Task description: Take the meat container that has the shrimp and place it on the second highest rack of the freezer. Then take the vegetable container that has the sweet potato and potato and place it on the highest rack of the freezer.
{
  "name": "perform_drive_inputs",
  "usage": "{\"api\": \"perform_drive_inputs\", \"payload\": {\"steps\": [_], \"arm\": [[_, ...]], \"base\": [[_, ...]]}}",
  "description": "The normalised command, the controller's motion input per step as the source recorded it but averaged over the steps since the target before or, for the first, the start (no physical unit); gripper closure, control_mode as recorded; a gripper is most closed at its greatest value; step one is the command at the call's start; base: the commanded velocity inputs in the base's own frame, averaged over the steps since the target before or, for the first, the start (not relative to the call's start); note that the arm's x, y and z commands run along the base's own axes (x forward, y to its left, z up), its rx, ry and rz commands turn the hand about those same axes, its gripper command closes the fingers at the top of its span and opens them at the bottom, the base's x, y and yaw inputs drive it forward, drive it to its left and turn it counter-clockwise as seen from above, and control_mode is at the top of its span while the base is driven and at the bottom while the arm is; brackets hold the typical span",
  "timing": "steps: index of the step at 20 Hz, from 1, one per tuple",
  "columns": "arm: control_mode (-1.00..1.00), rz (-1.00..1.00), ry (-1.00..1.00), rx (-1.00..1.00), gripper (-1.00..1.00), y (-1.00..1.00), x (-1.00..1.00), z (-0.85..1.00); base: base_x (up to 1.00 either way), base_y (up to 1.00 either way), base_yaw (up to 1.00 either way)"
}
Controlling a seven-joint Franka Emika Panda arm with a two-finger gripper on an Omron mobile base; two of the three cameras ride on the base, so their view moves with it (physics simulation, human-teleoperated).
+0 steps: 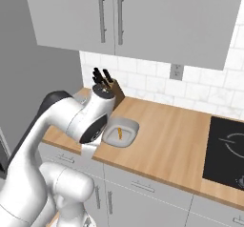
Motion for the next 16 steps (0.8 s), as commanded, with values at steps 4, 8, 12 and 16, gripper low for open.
{"api": "perform_drive_inputs", "payload": {"steps": [4,8,12,16], "arm": [[-1.00,-0.13,0.09,0.00,-1.00,-0.05,0.58,-0.27],[-1.00,-0.08,0.03,-0.09,-1.00,0.06,0.56,-0.35],[-1.00,-0.01,0.00,-0.16,-1.00,0.31,0.40,-0.29],[-1.00,0.00,0.02,-0.11,-1.00,0.27,0.30,-0.34]], "base": [[0.00,0.00,0.00],[0.00,0.00,0.00],[0.00,0.00,0.00],[0.00,0.00,0.00]]}}
